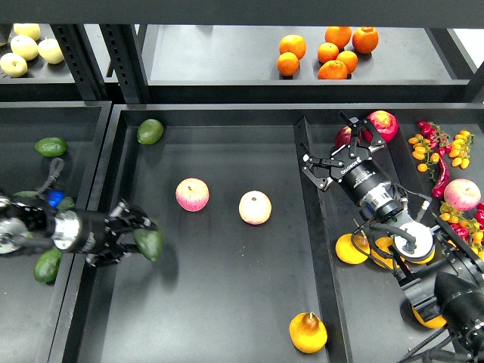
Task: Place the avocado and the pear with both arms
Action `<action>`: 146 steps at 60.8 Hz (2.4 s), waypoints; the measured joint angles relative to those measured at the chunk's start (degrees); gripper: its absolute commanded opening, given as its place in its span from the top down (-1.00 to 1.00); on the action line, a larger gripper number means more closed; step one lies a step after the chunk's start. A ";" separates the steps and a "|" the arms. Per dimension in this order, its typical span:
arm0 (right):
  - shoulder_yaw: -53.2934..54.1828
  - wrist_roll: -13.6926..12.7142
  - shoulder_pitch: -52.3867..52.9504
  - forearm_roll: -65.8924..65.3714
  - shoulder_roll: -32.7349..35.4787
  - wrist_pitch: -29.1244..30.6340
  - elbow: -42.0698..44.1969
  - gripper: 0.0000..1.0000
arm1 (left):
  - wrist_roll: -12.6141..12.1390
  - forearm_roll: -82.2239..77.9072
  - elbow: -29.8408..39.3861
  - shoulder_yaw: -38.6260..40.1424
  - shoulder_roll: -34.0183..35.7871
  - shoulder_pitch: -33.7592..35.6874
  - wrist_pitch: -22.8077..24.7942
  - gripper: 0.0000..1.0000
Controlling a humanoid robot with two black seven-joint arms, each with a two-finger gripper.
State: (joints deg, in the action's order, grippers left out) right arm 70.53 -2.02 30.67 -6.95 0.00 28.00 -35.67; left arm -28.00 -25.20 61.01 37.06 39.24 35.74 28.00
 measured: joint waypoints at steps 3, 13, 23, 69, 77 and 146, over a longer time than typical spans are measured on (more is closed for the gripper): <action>-0.02 0.00 0.01 0.00 0.00 0.00 -0.07 -0.99 | 0.00 0.52 -0.58 0.50 0.62 -0.06 0.00 0.86; 0.12 0.00 0.01 0.00 0.00 0.00 -0.27 -0.99 | 0.00 1.52 -3.17 1.73 2.58 -1.12 0.00 0.86; 0.15 0.00 0.02 0.00 0.00 0.00 -0.31 -0.99 | 0.00 3.17 -6.53 2.28 3.29 -1.90 0.00 0.86; -0.01 -0.05 -0.09 -0.09 0.00 0.00 -0.27 -0.99 | 0.00 4.03 -20.30 2.63 3.28 -6.05 0.00 0.82; -0.04 -0.05 -0.09 -0.09 0.00 0.00 -0.27 -0.99 | 0.00 4.03 -21.51 2.51 3.14 -6.54 0.00 0.81; -0.12 -0.08 -0.35 -0.09 0.00 0.00 -0.28 -0.99 | 0.00 4.01 -29.01 2.03 0.33 -8.65 0.00 0.74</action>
State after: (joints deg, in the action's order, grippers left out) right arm 70.40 -2.11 30.32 -7.03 0.00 28.00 -35.94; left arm -28.00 -21.19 31.99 39.09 39.57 27.10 28.00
